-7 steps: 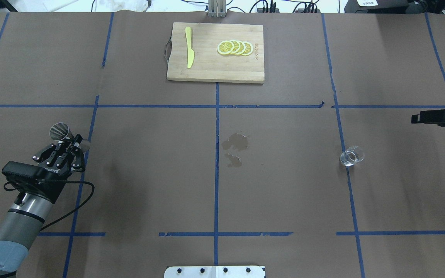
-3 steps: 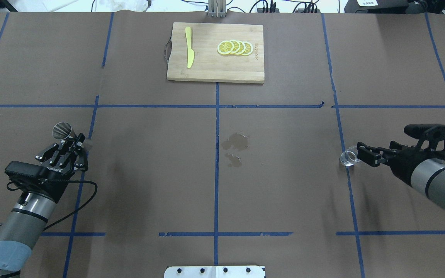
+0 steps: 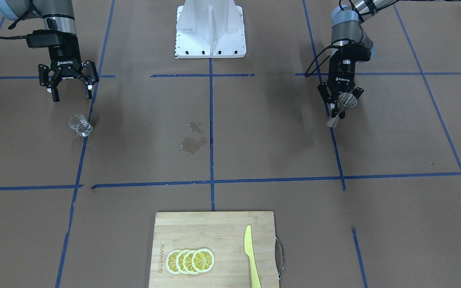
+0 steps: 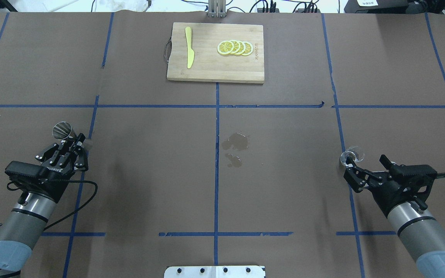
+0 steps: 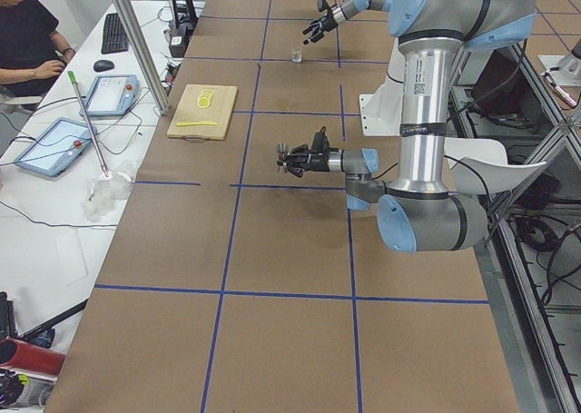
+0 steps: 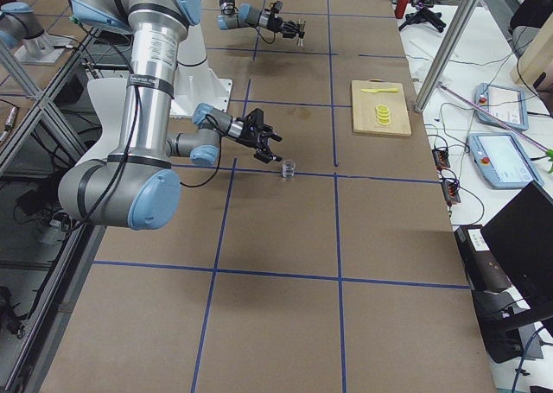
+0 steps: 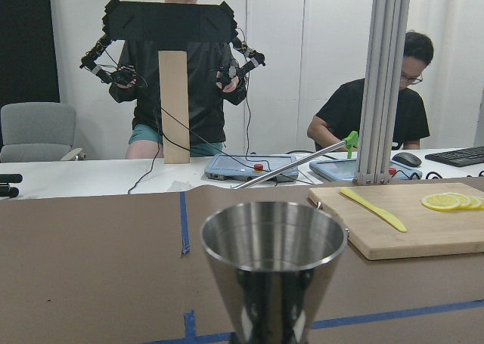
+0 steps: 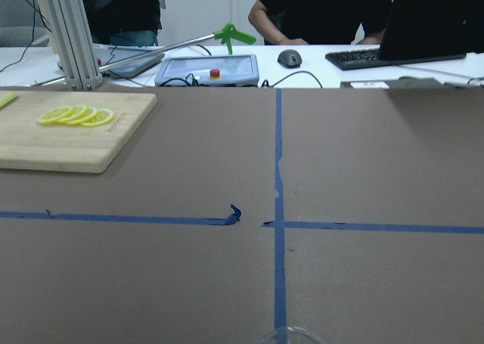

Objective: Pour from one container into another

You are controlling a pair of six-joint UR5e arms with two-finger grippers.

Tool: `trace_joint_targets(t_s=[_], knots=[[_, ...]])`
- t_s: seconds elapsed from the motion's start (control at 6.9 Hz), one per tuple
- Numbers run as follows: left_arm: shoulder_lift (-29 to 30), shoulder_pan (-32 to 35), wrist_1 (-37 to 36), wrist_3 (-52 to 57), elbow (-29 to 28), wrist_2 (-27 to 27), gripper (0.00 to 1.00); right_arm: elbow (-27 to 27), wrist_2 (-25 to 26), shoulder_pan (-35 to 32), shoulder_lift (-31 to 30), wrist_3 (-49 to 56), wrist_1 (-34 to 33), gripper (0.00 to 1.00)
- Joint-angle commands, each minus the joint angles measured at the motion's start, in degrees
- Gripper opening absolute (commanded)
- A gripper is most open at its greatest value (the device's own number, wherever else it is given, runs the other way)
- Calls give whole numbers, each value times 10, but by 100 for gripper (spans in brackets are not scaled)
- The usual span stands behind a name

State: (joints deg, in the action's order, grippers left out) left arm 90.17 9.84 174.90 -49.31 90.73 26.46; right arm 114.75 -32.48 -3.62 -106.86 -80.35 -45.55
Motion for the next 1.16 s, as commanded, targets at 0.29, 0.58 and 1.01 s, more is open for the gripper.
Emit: trace_joint_targets(t_s=[0.29, 0.58, 1.01], knots=[[0, -1, 0, 2, 1, 1, 0, -148, 139, 32, 80, -43, 8, 99], [0, -1, 0, 2, 1, 1, 0, -155, 141, 31, 89, -43, 8, 98], [0, -1, 0, 2, 1, 1, 0, -170, 127, 20, 97, -45, 8, 97]])
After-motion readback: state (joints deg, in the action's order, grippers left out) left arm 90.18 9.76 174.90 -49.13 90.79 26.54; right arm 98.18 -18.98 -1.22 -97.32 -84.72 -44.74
